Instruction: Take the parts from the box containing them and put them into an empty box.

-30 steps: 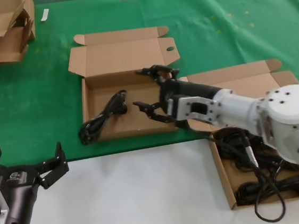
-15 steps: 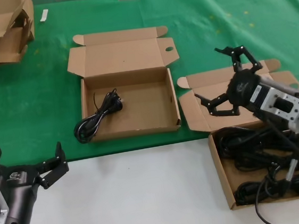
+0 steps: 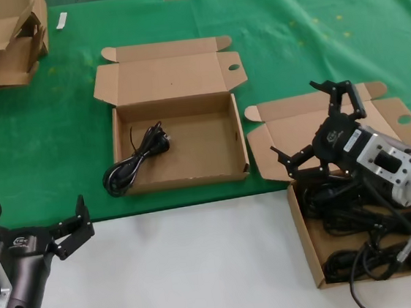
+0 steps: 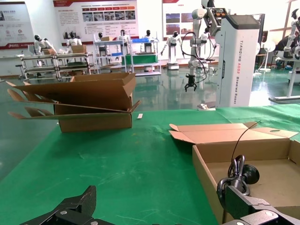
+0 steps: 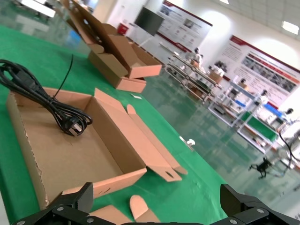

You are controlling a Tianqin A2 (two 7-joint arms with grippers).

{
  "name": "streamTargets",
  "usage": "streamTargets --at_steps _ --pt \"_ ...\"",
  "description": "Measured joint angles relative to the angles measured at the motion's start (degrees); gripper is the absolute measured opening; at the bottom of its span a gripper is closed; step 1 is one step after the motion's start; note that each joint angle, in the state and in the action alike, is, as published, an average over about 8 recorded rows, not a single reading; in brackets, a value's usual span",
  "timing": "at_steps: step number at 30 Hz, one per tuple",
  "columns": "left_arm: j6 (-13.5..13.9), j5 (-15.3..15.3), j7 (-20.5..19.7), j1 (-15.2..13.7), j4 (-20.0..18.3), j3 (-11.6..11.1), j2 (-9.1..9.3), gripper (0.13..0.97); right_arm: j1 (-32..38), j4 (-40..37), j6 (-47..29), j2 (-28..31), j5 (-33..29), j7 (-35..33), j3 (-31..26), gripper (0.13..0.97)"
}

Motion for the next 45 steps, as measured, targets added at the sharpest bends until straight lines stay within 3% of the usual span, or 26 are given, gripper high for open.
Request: streamTargets --at_steps 7,45 --pt "0.0 0.0 0.0 0.0 0.0 0.0 0.0 0.966 -4.0 3.69 3.6 -0.2 0.03 4.54 0.48 0.956" --pt "0.0 -0.01 0.02 0.0 0.0 0.0 0.0 0.966 -25.85 24.04 23.4 -1.34 0.22 29.53 3.12 0.966"
